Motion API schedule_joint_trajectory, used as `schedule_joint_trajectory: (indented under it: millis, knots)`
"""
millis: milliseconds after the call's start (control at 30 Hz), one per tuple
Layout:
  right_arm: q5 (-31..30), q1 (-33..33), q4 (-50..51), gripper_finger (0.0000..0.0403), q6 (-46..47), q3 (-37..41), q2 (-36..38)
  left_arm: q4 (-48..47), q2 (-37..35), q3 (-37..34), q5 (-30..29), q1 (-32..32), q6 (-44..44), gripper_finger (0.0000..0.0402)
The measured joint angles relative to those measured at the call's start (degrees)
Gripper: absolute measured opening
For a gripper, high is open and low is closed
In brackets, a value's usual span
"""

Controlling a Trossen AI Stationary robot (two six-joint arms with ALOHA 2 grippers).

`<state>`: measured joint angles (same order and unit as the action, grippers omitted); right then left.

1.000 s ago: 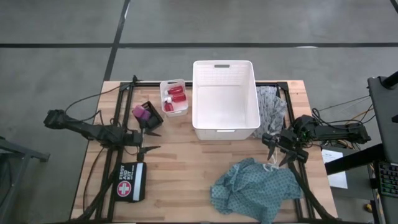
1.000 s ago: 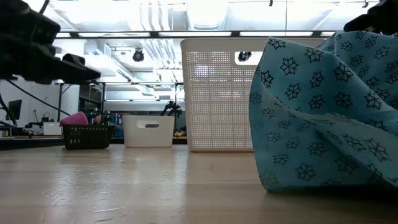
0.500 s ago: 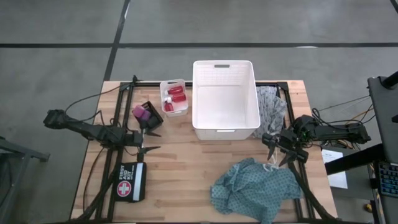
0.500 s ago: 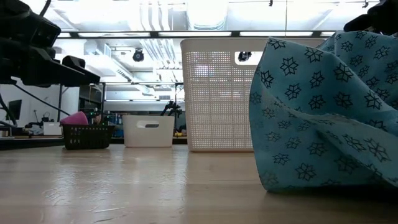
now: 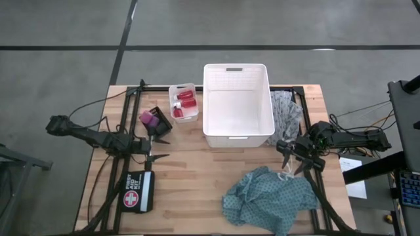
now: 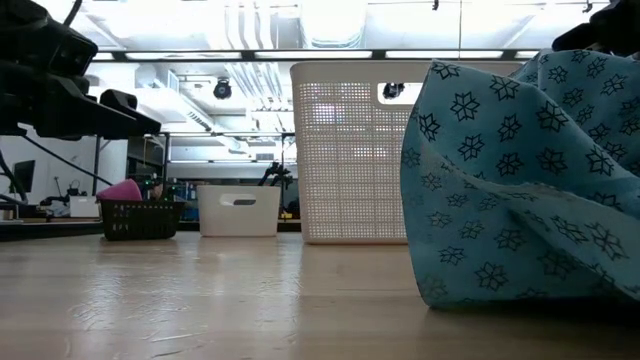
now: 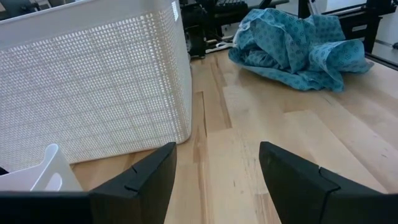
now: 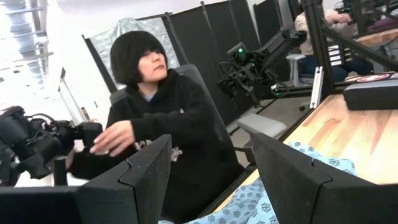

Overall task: Pick & Place Medicine items
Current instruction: Put the gray patient gown into the white laundry bin

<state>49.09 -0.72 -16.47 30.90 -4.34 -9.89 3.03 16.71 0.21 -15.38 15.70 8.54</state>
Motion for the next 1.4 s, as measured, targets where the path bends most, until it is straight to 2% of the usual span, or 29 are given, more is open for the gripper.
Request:
schedule_joint_trajectory:
  millis: [133, 267, 333, 400, 567, 667, 767, 867, 1033, 1133, 1200, 1300, 1400]
  knots:
    - [-0.58, -0.01, 0.0, 0.0224, -0.5, 0.0, 0.0, 0.0, 0.0, 0.0, 0.0, 0.0, -0.02, 0.0235]
    - [-1.8, -0.05, -1.8, 0.0224, -16.23, 0.0, -0.12, 0.01, 0.0, 0.0, 0.0, 0.0, -0.02, 0.0235]
    - [-3.76, -0.08, -4.51, 0.0224, -20.31, 0.0, -0.5, 0.01, 0.0, 0.0, 0.0, 0.0, -0.02, 0.0235]
    - [-5.91, -0.06, -6.67, 0.0224, -19.09, -0.01, -0.7, 0.02, 0.0, -0.02, 0.0, 0.0, -0.02, 0.0235]
    - [-5.93, -0.03, -7.03, 0.0224, -16.04, -0.02, -0.68, 0.02, 0.02, -0.02, 0.0, -0.02, -0.02, 0.0235]
    - [-6.53, -0.06, -8.99, 0.0224, -7.2, -0.02, -0.76, 0.02, 0.02, -0.02, 0.0, -0.02, -0.04, 0.0235]
    - [-14.43, -0.06, -12.4, 0.0224, 1.67, -0.02, -0.61, 0.02, 0.0, -0.02, 0.0, -0.02, -0.04, 0.0235]
    - [-22.33, -0.02, -11.9, 0.0224, 3.01, -0.76, -0.84, 0.02, 0.02, -0.02, 0.0, -0.02, -0.07, 0.0235]
    - [-25.29, 0.01, -5.68, 0.0224, -2.51, -5.74, -2.1, 0.02, 0.01, -0.02, 0.0, -0.02, -0.15, 0.0235]
    - [-26.45, -0.01, 3.38, 0.0224, -8.41, -11.65, -3.55, 0.01, 0.02, -0.02, 0.0, -0.02, -0.14, 0.0235]
    - [-31.81, -0.03, 12.88, 0.0224, -8.74, -16.77, -5.15, 0.02, 0.0, -0.02, 0.0, -0.02, -0.13, 0.0235]
    - [-43.62, -0.14, 27.92, 0.0224, -5.24, -24.87, -8.95, 0.02, 0.0, -0.02, 0.0, -0.02, -0.13, 0.0235]
    - [-46.23, -0.14, 36.19, 0.0224, -3.73, -31.86, -13.64, 0.01, 0.01, -0.02, 0.0, -0.02, -0.13, 0.0235]
